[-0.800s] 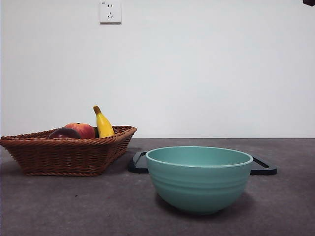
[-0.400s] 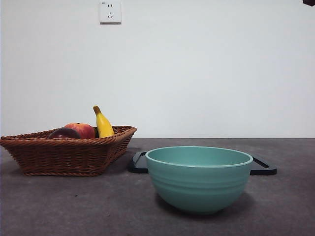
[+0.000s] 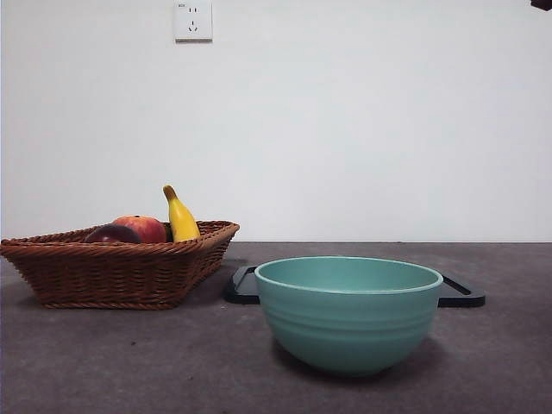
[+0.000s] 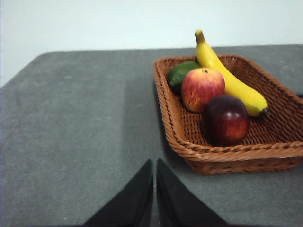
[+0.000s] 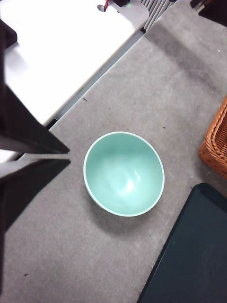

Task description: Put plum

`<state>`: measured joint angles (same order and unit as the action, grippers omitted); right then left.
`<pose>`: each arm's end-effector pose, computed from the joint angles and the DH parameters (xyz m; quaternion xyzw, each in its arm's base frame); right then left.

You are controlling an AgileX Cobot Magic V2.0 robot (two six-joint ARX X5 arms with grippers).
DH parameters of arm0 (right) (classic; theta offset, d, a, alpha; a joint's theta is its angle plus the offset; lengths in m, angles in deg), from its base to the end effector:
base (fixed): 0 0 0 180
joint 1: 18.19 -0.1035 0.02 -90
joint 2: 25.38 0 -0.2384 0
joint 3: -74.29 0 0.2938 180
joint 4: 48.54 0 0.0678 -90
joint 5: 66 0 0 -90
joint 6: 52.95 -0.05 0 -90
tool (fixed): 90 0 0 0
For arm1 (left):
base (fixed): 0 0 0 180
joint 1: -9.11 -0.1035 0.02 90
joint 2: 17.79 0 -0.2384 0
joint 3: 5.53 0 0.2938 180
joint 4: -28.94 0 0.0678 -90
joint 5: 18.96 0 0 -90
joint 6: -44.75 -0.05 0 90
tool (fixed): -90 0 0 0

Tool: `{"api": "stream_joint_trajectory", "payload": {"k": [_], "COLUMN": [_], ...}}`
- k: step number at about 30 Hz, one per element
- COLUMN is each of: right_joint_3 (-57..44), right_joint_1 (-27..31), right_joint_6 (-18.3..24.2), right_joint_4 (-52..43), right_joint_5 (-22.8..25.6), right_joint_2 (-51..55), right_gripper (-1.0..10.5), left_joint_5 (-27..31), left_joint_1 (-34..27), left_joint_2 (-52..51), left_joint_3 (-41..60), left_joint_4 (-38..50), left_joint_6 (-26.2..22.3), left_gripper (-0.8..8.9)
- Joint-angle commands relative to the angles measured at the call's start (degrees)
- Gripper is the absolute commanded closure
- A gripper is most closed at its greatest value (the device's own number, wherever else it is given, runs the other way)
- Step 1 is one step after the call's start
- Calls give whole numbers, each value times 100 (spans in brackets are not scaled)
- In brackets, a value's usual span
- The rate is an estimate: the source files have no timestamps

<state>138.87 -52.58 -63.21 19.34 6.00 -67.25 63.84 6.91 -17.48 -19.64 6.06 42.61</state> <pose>0.1520 0.1228 0.2942 0.0196 0.4151 0.3720 0.8301 0.1830 0.0008 0.1563 0.0121 0.0781 -0.0449 0.9959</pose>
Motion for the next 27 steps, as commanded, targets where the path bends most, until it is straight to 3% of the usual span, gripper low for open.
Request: {"api": "stream_joint_trajectory", "payload": {"k": [1,27], "right_joint_3": [85,85], "right_joint_1": [-35,-35], "right_joint_6": [61,61], "right_joint_4": [-55,-55], "right_joint_5": [0,0], "right_joint_2": [-33,-33], "right_gripper": [941,941], "left_joint_5": [17,17], "left_joint_1": [-9,-4], "left_joint_2": [-13,-13], "left_joint_3": [131,142], "left_joint_4": [-39,11], "left_joint_6": [37,28], "left_gripper": [803,803]}}
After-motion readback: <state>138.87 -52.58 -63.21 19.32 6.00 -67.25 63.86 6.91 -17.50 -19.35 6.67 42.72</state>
